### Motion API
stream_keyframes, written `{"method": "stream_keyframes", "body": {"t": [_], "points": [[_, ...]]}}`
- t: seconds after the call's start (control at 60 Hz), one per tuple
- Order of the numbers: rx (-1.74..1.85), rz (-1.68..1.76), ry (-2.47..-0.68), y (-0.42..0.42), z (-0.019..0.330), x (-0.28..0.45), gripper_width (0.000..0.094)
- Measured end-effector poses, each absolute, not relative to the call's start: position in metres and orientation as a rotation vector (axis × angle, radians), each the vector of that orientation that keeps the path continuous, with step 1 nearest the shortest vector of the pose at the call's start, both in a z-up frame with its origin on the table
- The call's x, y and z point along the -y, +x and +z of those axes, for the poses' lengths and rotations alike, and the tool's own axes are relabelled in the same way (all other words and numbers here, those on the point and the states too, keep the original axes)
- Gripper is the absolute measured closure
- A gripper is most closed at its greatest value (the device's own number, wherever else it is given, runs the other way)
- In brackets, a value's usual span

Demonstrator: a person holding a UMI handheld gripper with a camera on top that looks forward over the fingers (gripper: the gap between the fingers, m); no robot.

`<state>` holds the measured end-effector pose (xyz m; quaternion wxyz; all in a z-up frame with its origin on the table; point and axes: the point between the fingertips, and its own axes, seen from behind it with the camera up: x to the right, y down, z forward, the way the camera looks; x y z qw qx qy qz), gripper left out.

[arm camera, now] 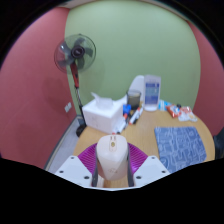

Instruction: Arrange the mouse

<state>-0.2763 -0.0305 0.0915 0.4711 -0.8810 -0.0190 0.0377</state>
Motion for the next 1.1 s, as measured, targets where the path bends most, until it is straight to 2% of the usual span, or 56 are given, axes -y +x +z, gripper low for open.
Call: {"method": "stream_keyframes", "body": {"t": [0.133,0.183,0.25,0.333,0.517,0.7,0.8,0.883,0.95,0.983,1.033,1.1], "points": [[0.073,0.138,-1.959,-0.249,0.207,0.000,0.0542],[0.052,0.135,-1.913,-0.220,0.235,-0.010,0.0542],[0.017,0.112,-1.883,-0.170,0.254,-0.023,0.0544],[-0.023,0.050,-1.908,-0.098,0.238,-0.036,0.0544],[-0.047,-0.016,-2.137,0.008,0.098,-0.037,0.0543],[-0.033,-0.008,-2.237,0.037,0.019,-0.031,0.0513],[-0.047,0.011,-2.275,0.041,-0.001,-0.028,0.0455],[-0.053,0.025,-2.295,0.041,-0.004,-0.027,0.0393],[-0.054,0.014,-2.291,0.042,0.004,-0.024,0.0221],[-0.047,0.009,-2.281,0.042,0.012,-0.023,0.0069],[-0.035,-0.006,-2.267,0.041,0.026,-0.019,0.0107],[-0.023,-0.039,-2.249,0.041,0.046,-0.008,0.0091]]}}
